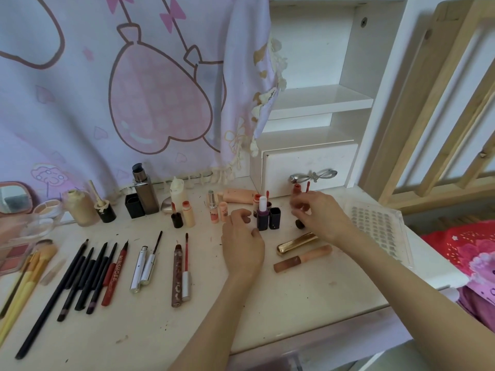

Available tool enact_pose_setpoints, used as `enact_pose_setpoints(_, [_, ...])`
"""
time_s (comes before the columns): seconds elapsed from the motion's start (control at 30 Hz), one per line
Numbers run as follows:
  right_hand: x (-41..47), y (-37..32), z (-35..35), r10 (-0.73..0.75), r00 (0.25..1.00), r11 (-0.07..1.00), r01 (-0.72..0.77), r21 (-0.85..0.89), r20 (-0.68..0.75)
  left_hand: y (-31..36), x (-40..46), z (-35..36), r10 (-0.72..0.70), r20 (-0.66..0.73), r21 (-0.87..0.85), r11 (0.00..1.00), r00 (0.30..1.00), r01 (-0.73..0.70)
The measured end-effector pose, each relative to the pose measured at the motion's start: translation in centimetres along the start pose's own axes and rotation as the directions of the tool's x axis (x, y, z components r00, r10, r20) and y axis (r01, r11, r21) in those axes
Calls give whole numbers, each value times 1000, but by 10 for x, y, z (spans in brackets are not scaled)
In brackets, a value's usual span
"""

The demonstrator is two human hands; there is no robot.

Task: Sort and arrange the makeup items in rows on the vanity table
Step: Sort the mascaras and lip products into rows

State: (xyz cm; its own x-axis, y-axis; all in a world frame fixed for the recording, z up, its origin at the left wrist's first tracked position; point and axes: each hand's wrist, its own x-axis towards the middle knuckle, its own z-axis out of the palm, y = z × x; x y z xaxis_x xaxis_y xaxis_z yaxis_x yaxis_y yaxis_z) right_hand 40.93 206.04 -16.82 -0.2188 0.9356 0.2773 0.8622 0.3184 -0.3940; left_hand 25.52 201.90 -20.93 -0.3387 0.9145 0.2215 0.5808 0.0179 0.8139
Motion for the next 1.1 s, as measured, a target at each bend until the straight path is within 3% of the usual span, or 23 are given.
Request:
enact_pose_setpoints(0.07, [-4, 11, -3, -24, 1000, 980, 25, -199, 4, -1, -3, 0, 17, -11, -37, 999, 1000, -18])
enact_pose_setpoints(0.17, [-5, 23, -3, -8, 996, 945, 36, -325, 86, -2, -5, 0, 35, 8, -46, 998, 999, -35])
enact_pose_setpoints(0.47, [4, 32, -6, 35, 970, 928, 57, -368, 240, -2, -4, 0, 42, -15, -64, 997, 999, -43])
enact_pose_setpoints(0.63, [4, 32, -8, 40, 966, 929, 58, -366, 255, -2, -6, 0, 35, -46, -132, 990, 998, -40])
enact_pose_setpoints(0.77, [-1, 26, -17, -22, 993, 982, 43, -183, 115, 2, -8, -4, 36, -125, -197, 979, 991, -60])
enact_pose_setpoints(0.9, [-17, 6, -32, -36, 999, 987, 34, 158, 10, 13, -12, -9, 233, -191, -163, 950, 953, -265])
enact_pose_setpoints(1.0, [-35, -9, -38, -3, 995, 925, -37, 379, 104, 18, -21, -12, 440, -25, -39, 897, 898, -440])
enact_pose_setpoints(1.1, [-51, -23, -41, 39, 975, 725, -179, 665, 219, 20, -27, -20, 584, 152, -32, 809, 797, -587])
